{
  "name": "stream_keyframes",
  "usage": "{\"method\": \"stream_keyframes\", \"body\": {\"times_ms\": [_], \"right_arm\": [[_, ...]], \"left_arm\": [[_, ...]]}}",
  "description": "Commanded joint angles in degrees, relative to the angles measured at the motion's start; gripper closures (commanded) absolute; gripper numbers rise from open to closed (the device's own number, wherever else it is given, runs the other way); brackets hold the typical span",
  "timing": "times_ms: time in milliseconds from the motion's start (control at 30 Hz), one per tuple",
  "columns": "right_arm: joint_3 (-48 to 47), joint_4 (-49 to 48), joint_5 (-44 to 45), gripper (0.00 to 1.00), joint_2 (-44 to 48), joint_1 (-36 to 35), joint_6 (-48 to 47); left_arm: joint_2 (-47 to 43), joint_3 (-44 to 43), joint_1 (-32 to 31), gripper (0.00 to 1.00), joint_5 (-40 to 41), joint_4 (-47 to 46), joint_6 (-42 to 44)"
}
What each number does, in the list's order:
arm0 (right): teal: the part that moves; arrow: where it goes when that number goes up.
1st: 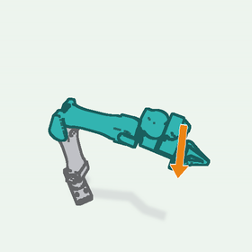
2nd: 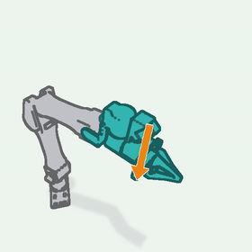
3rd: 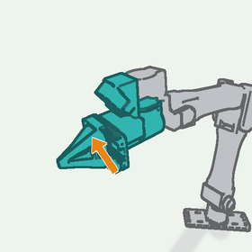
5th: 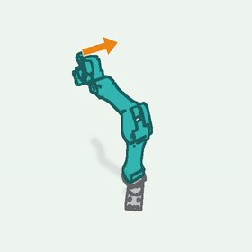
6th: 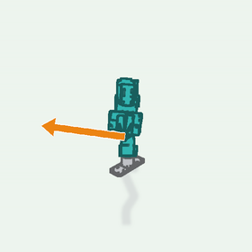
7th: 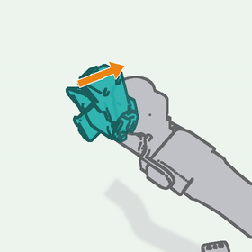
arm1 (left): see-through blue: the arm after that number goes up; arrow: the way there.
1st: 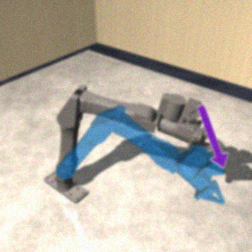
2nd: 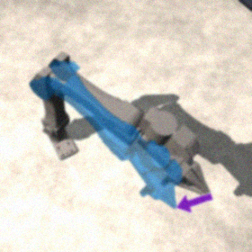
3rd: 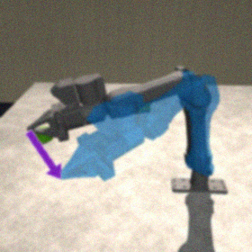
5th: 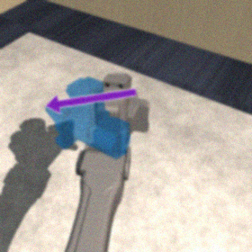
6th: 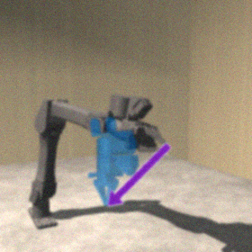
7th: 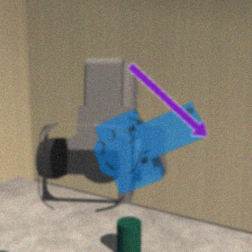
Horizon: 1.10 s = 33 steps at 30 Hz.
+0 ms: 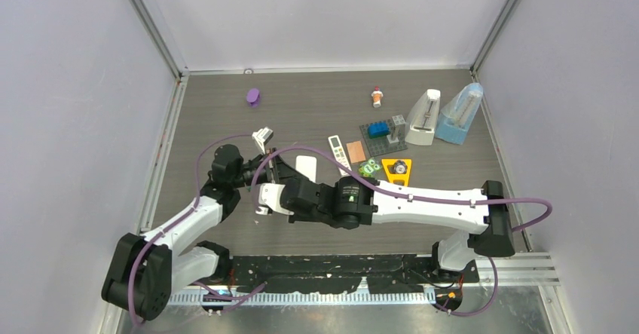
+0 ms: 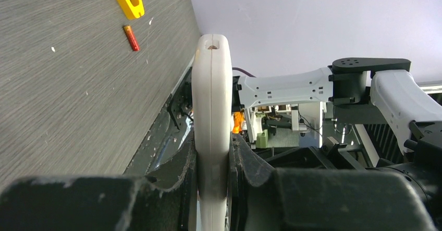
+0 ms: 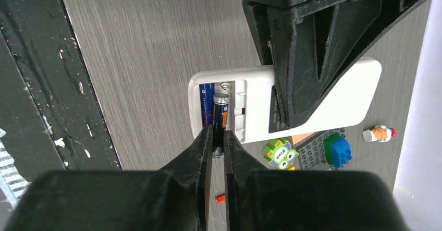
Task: Load the batteries into the remote control
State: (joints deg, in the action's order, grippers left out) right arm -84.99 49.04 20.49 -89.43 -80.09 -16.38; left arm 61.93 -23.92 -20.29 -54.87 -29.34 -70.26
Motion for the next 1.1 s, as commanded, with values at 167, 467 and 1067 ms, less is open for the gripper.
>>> {"method": "stream_keyframes", "body": {"times_ms": [167,467,1067], "right_arm": [[-2.5,0.8,3.4,0.57,-1.9,-0.7,0.2],[-3.0,-3.5,3.9,0.38,5.7,0.1,6.2],[24.6,-27.7,-2.5,0.09,33.5,13.7,63.1]], "left_arm": [[-0.2,-0.5,-0.3,1.00,-3.2,-3.1,-1.5],[1.3,-0.7,-0.3,1.00,-1.0,-5.6,-3.9],[-3.3,0.1,-0.3,1.00,10.2,-17.9,-25.9]]}}
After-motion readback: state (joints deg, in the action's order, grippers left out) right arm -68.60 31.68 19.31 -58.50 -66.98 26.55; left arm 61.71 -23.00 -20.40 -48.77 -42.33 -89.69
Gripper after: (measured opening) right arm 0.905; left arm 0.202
